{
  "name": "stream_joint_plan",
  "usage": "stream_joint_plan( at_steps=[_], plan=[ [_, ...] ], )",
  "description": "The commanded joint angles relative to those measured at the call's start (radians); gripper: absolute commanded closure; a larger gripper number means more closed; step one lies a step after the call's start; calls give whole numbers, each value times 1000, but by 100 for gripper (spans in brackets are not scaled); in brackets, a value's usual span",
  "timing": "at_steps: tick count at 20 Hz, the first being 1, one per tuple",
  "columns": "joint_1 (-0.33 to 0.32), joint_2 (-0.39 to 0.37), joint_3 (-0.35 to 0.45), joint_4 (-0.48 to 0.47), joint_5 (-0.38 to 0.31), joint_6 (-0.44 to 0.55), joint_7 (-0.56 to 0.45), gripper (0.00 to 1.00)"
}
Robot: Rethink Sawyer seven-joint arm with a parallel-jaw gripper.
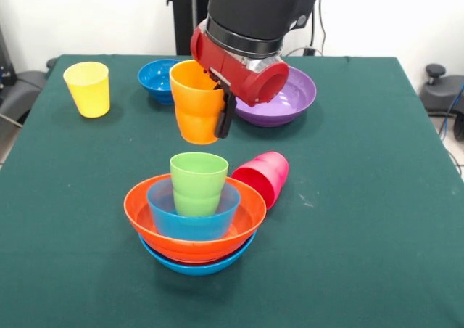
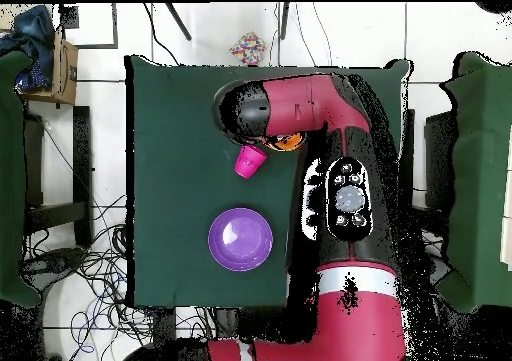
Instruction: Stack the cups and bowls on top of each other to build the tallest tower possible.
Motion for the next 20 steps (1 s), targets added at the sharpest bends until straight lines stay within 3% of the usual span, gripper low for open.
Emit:
stream_joint_plan(
  at_steps=[1,10,15,20],
  plan=[
    [-18,55,78,-8,-80,-36,-288,100],
    [18,60,31,18,-119,-107,-203,100],
    [29,74,12,52,-139,-200,-144,100],
    [31,80,0,68,-143,-237,-139,100]
  ],
)
